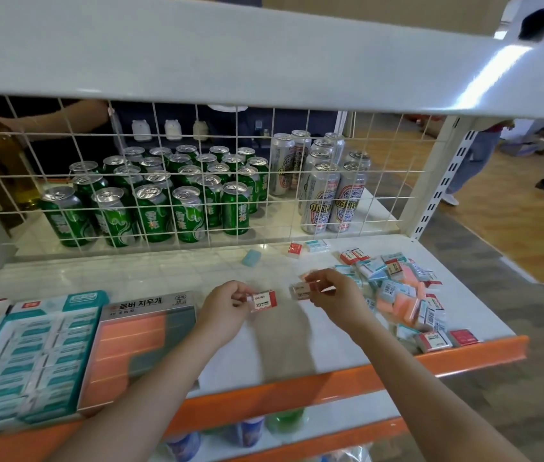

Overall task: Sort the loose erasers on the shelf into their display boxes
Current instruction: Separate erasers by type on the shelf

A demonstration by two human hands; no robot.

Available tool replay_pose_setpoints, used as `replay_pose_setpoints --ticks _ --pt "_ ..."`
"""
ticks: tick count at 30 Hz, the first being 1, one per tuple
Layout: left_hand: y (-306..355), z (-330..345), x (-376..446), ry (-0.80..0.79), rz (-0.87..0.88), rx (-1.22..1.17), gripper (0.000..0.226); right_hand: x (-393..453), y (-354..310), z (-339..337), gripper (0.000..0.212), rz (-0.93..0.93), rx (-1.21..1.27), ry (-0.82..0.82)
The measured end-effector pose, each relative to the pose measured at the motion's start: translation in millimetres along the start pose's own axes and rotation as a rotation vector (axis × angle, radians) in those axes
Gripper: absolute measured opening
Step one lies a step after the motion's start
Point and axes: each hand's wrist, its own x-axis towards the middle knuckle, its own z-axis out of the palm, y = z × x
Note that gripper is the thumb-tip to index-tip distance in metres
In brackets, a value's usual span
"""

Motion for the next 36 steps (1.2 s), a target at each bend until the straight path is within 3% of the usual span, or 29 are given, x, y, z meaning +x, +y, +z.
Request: replay_pose_setpoints --ticks 6,17,28,36 --pt "-2 8 -10 0.035 -0.030 -0.043 0.022 -20 17 4 0.018 0.078 -0.004 0.006" --pt "-8 18 -35 0.056 -0.067 -0.289 0.025 -47 17 0 0.017 0.121 0.386 0.029" --pt "-8 5 -46 0.092 -0.007 -0.196 0.023 -47 11 0 0.018 0.069 0.361 -0.052" --pt "-4 -44 -54 0.172 0.049 -0.078 0.025 -43 -31 32 0.024 -0.008 0.348 -0.063"
